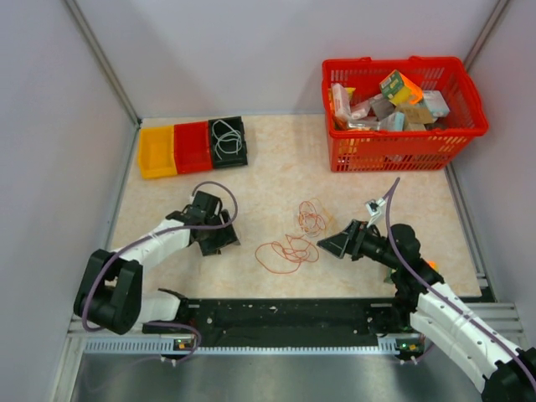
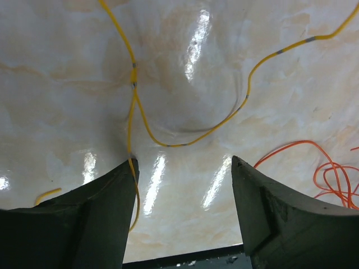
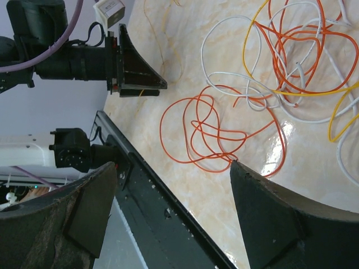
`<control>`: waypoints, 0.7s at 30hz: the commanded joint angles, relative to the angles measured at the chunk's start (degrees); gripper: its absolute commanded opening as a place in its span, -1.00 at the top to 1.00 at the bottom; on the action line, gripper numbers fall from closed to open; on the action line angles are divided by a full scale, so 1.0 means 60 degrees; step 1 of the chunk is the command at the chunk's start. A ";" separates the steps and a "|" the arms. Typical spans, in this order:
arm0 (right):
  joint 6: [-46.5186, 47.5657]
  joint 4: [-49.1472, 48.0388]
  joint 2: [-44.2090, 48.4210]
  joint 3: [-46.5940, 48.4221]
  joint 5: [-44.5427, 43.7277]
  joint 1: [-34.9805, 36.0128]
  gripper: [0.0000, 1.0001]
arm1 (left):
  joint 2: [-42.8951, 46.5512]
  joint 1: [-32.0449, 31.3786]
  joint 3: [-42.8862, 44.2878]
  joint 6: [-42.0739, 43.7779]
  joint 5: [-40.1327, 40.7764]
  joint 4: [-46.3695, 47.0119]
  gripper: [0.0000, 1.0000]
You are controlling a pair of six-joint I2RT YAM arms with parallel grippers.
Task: Untangle the cables
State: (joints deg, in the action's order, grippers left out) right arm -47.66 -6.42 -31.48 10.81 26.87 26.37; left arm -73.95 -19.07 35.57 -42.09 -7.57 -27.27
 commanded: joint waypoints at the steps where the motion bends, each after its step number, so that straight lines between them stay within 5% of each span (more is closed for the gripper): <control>1: -0.0026 -0.0513 0.0033 0.0000 0.0003 -0.0044 -0.62 | -0.0505 -0.0776 0.0589 -0.0412 0.2140 0.0120 -0.46; 6: 0.0033 -0.0484 -0.0026 0.0044 0.0062 -0.0045 -0.62 | -0.0785 -0.0806 0.0750 -0.0530 0.1804 0.0721 -0.58; 12: -0.0084 -0.0659 0.0077 -0.0131 0.0018 -0.0045 -0.62 | -0.1106 -0.0967 0.1452 -0.0398 0.3135 0.0663 -0.89; 21: 0.0018 -0.0586 0.0033 0.0000 0.0077 -0.0059 -0.62 | -0.3273 -0.1246 0.3430 -0.0208 0.4586 -0.0055 -0.94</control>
State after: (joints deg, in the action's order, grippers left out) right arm -47.79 -7.70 -31.55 10.11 26.89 26.37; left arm -89.65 -26.37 51.86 -44.60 13.93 -25.93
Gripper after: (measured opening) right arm 0.812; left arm 0.966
